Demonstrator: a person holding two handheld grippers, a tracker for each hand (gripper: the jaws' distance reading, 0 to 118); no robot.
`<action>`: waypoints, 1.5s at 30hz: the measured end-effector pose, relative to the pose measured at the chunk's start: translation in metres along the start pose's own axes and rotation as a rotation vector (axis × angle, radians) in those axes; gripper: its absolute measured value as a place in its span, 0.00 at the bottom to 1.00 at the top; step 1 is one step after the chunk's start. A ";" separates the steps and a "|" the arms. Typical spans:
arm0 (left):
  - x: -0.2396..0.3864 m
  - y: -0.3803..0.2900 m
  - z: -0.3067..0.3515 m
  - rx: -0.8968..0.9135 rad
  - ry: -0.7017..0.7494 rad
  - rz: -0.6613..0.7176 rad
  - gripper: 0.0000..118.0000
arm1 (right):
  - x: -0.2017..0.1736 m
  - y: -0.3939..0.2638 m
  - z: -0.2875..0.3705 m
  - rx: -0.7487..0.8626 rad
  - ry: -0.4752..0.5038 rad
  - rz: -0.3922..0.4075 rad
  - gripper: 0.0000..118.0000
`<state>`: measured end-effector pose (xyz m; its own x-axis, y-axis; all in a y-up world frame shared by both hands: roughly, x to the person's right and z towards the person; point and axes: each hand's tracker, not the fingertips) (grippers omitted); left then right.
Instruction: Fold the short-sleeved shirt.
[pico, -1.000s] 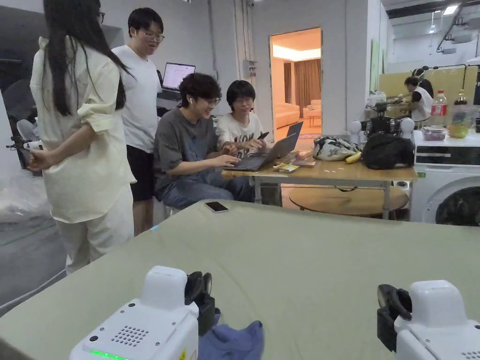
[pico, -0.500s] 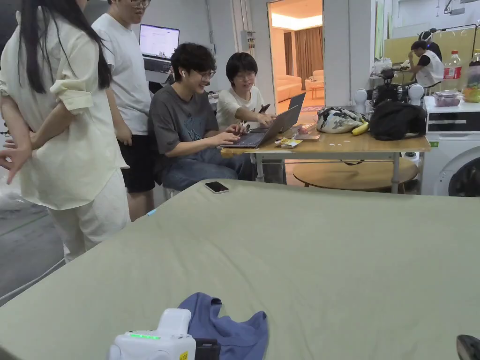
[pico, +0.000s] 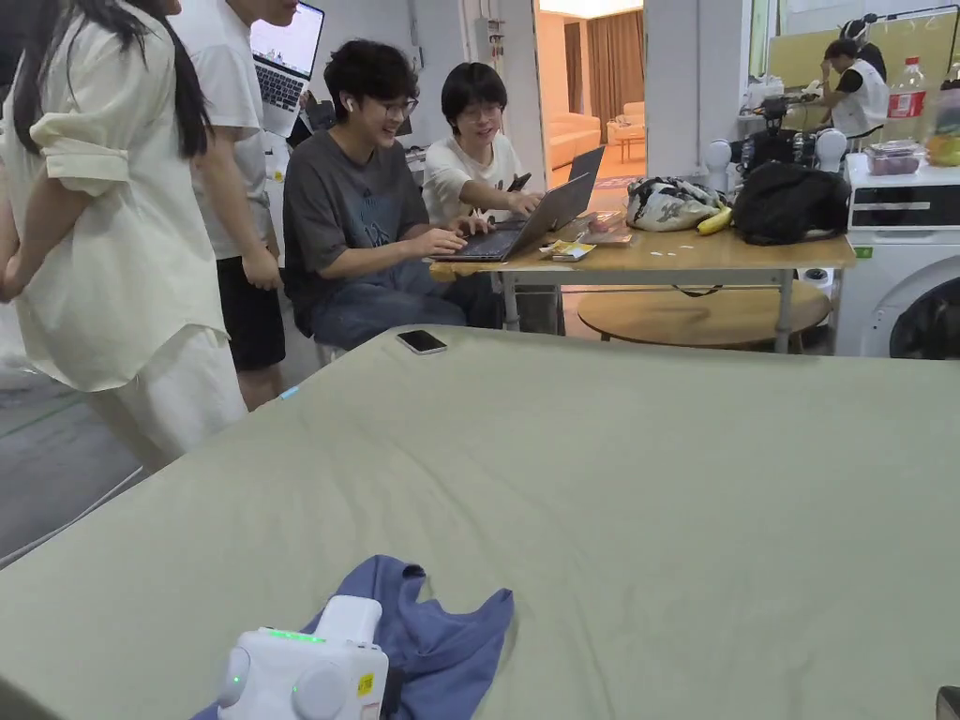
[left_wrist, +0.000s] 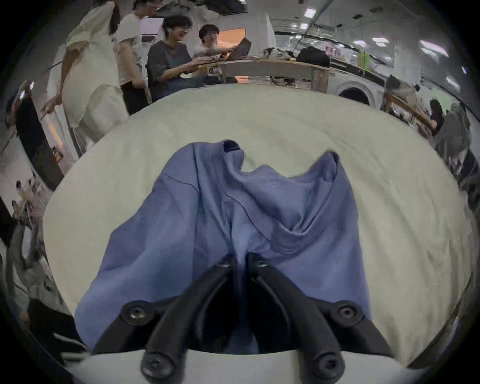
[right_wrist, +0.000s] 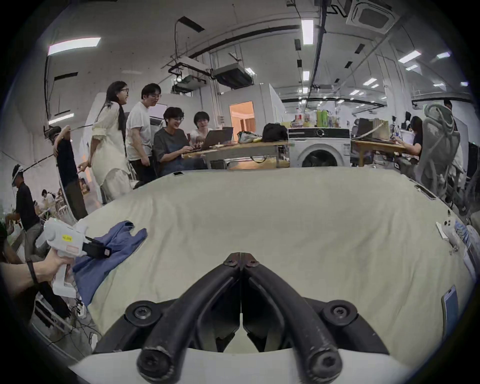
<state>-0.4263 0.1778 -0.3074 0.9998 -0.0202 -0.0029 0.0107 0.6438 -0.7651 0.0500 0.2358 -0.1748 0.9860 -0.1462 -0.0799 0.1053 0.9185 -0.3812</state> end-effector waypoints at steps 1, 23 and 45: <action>-0.006 0.005 0.007 0.013 -0.029 0.062 0.00 | 0.001 0.002 0.003 0.006 -0.001 0.006 0.00; 0.210 0.220 0.174 0.531 -0.135 -0.371 0.00 | 0.067 0.038 0.113 0.172 -0.201 0.000 0.00; 0.444 -0.070 0.132 0.154 -1.023 -0.445 0.55 | 0.136 0.037 0.191 0.149 -0.394 -0.064 0.00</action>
<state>0.0191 0.2251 -0.1700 0.4496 0.3197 0.8341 0.3015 0.8247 -0.4785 0.2127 0.3202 -0.0241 0.9478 -0.0798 0.3088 0.1573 0.9593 -0.2347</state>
